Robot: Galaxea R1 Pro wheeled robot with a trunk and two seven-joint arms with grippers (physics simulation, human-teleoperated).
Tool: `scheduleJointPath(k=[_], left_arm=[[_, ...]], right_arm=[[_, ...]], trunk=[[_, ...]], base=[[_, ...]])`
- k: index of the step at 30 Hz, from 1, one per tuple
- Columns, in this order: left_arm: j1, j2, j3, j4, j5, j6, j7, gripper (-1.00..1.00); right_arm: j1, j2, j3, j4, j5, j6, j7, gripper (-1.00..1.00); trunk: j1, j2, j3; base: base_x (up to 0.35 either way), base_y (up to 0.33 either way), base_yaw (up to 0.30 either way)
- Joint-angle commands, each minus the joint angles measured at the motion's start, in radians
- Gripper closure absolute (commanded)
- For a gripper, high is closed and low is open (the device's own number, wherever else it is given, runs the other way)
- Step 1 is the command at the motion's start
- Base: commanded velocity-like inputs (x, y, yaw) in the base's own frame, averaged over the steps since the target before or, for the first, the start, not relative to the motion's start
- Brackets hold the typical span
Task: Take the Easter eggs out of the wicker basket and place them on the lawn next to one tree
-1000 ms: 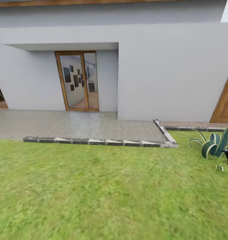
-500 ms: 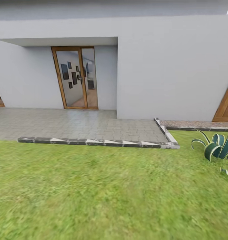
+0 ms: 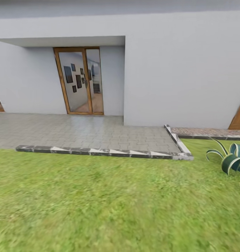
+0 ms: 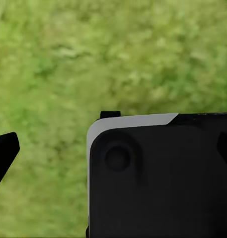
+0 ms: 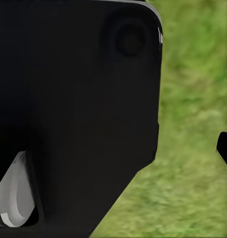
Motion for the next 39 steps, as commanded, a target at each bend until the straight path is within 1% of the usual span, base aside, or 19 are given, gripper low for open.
scheduleJointPath(k=[1,23,34,39], left_arm=[[-0.001,0.000,-0.001,0.001,0.000,-0.003,0.001,-1.00],[0.000,0.000,-0.001,0.001,0.000,-0.003,0.001,-1.00],[-0.001,0.000,-0.001,0.001,0.000,-0.003,0.001,-1.00],[-0.001,0.000,-0.001,0.001,0.000,-0.003,0.001,-1.00]], right_arm=[[0.000,0.000,0.001,-0.001,0.000,-0.003,-0.001,-1.00],[0.000,0.001,0.002,-0.001,0.000,-0.003,-0.001,-1.00],[0.000,0.001,0.002,-0.001,-0.001,-0.003,-0.001,-1.00],[0.000,0.001,0.003,-0.001,0.000,-0.003,-0.001,-1.00]], trunk=[[0.001,-0.001,-0.001],[0.001,-0.001,-0.011],[0.001,-0.001,-0.012],[0.001,-0.001,-0.014]], base=[[0.310,-0.002,0.159],[0.310,0.000,0.223],[0.311,0.000,0.054],[0.312,0.000,0.167]])
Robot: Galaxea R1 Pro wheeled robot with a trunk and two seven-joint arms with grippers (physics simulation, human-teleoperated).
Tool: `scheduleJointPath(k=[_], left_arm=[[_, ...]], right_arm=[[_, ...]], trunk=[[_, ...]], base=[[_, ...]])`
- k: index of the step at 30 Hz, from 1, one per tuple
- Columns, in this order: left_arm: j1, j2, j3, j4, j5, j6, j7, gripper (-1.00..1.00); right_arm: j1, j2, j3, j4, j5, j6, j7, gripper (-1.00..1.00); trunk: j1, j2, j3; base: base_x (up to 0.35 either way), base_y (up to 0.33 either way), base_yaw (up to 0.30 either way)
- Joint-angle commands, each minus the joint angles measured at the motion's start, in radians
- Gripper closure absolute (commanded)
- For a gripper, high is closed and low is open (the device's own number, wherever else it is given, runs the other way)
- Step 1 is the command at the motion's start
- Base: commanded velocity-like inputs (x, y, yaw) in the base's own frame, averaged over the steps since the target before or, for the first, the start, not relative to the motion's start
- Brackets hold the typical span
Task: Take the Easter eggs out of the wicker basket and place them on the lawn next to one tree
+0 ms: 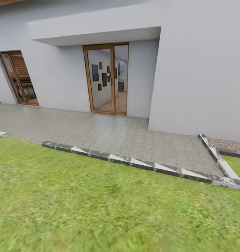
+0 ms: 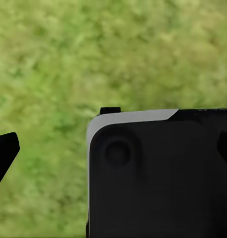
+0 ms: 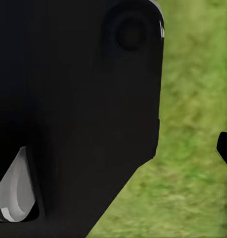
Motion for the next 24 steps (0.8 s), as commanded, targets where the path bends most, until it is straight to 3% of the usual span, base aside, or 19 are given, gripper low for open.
scheduleJointPath(k=[1,17,24], left_arm=[[-0.001,0.000,-0.001,0.001,0.000,-0.003,0.001,-1.00],[-0.001,0.000,-0.001,0.001,0.000,-0.004,0.001,-1.00],[-0.001,0.000,-0.001,0.001,0.000,-0.004,0.001,-1.00]], right_arm=[[0.000,0.000,0.000,-0.001,0.000,-0.003,-0.001,-1.00],[0.000,0.000,0.001,-0.001,0.000,-0.003,-0.001,-1.00],[0.000,0.000,-0.001,-0.001,0.000,-0.003,-0.001,-1.00]], trunk=[[0.001,-0.001,-0.002],[0.001,-0.001,-0.013],[0.001,-0.001,-0.014]], base=[[0.312,0.000,0.197],[0.312,0.000,0.210],[0.311,0.000,0.061]])
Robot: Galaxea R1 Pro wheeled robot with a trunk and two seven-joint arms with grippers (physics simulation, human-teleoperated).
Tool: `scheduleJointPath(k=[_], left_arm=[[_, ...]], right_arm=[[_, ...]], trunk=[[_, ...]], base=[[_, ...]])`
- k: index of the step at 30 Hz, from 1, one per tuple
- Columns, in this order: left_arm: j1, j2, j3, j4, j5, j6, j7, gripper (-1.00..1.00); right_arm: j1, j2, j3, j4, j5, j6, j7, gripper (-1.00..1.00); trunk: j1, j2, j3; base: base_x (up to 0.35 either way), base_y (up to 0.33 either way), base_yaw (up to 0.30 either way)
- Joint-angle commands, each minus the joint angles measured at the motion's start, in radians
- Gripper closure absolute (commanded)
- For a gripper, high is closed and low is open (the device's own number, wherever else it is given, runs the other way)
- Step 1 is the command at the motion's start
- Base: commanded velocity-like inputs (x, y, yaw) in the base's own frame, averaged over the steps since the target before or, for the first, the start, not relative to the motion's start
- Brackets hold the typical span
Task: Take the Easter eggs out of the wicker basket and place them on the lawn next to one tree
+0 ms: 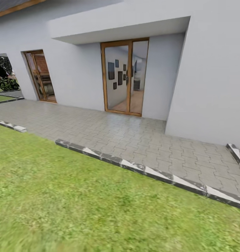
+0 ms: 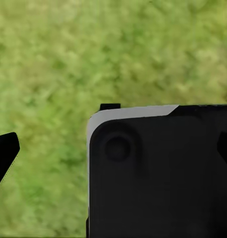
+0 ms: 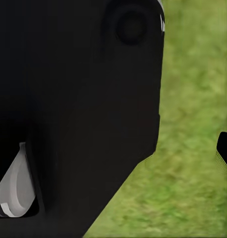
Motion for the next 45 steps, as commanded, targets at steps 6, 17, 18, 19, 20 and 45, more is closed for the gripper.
scheduleJointPath(k=[6,17,18,19,20,45], left_arm=[[-0.001,0.000,-0.001,0.001,0.000,-0.003,0.001,-1.00],[-0.001,0.000,-0.001,0.001,0.000,-0.004,0.001,-1.00],[-0.001,0.000,-0.001,0.001,0.000,-0.005,0.001,-1.00],[-0.001,0.000,-0.001,0.001,0.000,-0.005,0.001,-1.00],[-0.001,0.000,-0.001,0.001,0.000,-0.004,0.001,-1.00],[-0.001,0.000,-0.001,0.001,0.000,-0.004,0.001,-1.00]], right_arm=[[0.000,0.000,-0.001,-0.002,0.000,-0.003,-0.001,-1.00],[0.000,-0.001,-0.002,-0.007,0.000,-0.003,-0.001,-1.00],[0.000,-0.001,-0.002,-0.007,0.000,-0.003,-0.001,-1.00],[0.000,-0.001,-0.002,-0.008,0.000,-0.003,-0.001,-1.00],[0.000,-0.001,-0.002,-0.008,0.000,-0.003,-0.001,-1.00],[0.000,0.040,0.011,-0.012,0.014,-0.003,0.000,-1.00]], trunk=[[0.001,0.000,-0.001],[0.001,0.000,-0.004],[0.001,0.000,-0.005],[0.001,0.000,-0.005],[0.001,0.000,-0.005],[0.001,0.000,-0.009]], base=[[0.311,0.000,0.007],[0.311,0.000,0.170],[0.311,0.000,0.232],[0.311,0.000,0.220],[0.311,0.000,0.187],[0.311,0.000,0.095]])
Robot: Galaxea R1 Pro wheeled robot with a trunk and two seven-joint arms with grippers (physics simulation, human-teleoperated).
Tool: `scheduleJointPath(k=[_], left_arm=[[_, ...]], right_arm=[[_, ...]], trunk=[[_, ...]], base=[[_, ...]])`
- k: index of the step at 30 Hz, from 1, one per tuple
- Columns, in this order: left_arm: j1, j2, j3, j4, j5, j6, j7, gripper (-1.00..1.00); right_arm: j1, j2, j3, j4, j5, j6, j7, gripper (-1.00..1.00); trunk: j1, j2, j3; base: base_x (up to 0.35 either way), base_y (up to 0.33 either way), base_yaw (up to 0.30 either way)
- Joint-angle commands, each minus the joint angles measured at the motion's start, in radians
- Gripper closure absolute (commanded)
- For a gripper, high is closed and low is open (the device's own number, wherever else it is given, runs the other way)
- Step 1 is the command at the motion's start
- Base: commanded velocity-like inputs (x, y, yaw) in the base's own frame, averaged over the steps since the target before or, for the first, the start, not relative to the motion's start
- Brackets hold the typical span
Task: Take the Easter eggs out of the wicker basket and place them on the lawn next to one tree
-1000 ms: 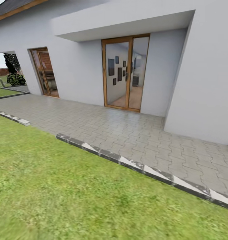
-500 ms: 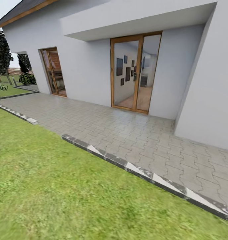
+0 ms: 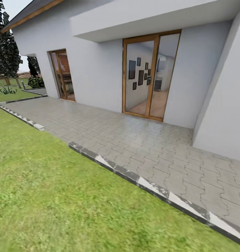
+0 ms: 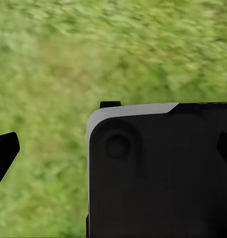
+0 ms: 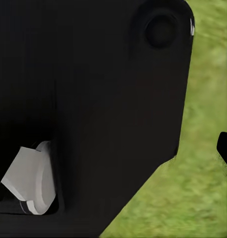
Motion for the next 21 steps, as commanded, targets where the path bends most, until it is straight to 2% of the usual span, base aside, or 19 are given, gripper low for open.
scheduleJointPath(k=[1,8,21], left_arm=[[-0.001,0.000,-0.001,0.001,0.000,-0.003,0.001,-1.00],[-0.001,0.000,-0.001,0.001,0.000,-0.003,0.001,-1.00],[-0.001,0.000,-0.001,0.001,0.000,-0.003,0.002,-1.00]], right_arm=[[0.000,0.000,0.001,-0.001,0.001,-0.001,-0.001,-1.00],[0.000,-0.001,0.000,-0.001,0.003,-0.002,-0.001,-1.00],[0.000,-0.004,-0.001,0.001,0.004,-0.002,-0.001,-1.00]], trunk=[[0.001,0.000,-0.001],[0.001,0.000,-0.001],[0.001,0.000,-0.007]], base=[[0.311,0.000,0.005],[0.311,0.000,0.043],[0.311,0.000,0.220]])
